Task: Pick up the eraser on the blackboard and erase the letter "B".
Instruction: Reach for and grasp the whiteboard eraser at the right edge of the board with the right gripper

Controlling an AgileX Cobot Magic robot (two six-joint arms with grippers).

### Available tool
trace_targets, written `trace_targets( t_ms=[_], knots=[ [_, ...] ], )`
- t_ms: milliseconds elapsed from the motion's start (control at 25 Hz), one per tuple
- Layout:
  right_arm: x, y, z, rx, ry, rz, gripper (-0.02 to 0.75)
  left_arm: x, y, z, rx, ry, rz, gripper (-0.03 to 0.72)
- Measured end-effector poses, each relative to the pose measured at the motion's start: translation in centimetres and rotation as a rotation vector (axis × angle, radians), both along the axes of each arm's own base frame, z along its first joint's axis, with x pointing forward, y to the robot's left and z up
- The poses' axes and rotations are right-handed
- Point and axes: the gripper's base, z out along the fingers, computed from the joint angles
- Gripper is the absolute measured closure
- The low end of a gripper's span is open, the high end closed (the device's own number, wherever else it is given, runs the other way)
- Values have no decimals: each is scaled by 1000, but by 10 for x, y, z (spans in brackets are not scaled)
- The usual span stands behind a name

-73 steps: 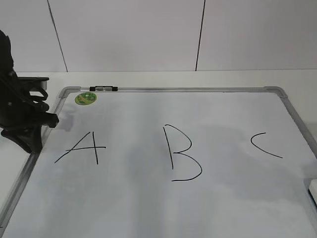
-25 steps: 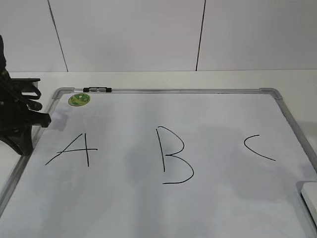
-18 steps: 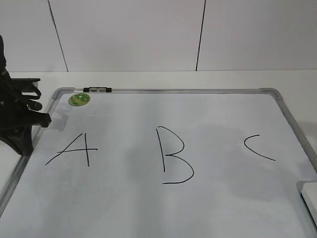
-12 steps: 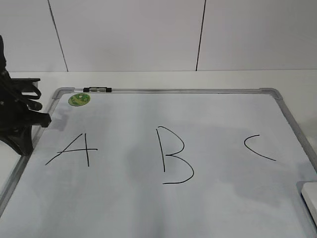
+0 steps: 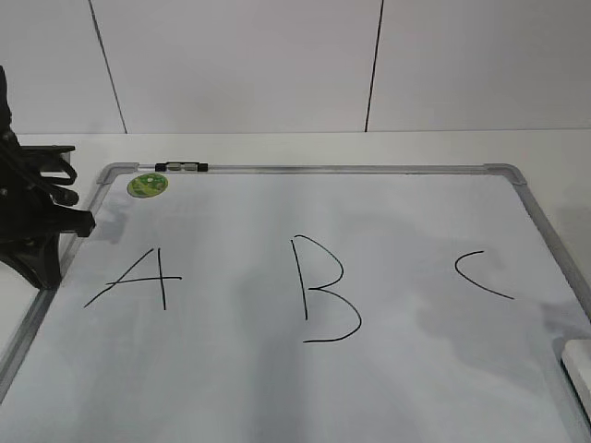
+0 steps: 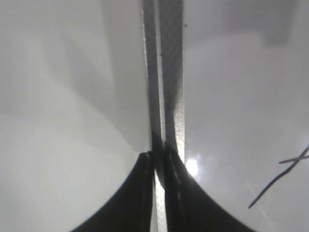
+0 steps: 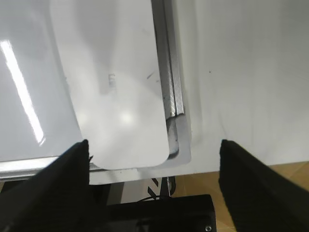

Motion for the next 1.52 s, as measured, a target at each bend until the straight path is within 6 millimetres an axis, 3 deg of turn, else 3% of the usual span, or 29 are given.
trace_targets(
  t_ms=[480,880,1200,1520],
  knots=[
    [33,-2,-35,4,35,26,76,0,0,0,0,-2,0,666],
    [43,3,-33,69,-22,57,77,0,0,0,0,-2,0,666],
    [50,3,-46,75,33,71,78,0,0,0,0,-4,0,666],
    [54,4,-43,87,24,75,78,0,0,0,0,-4,0,666]
  ],
)
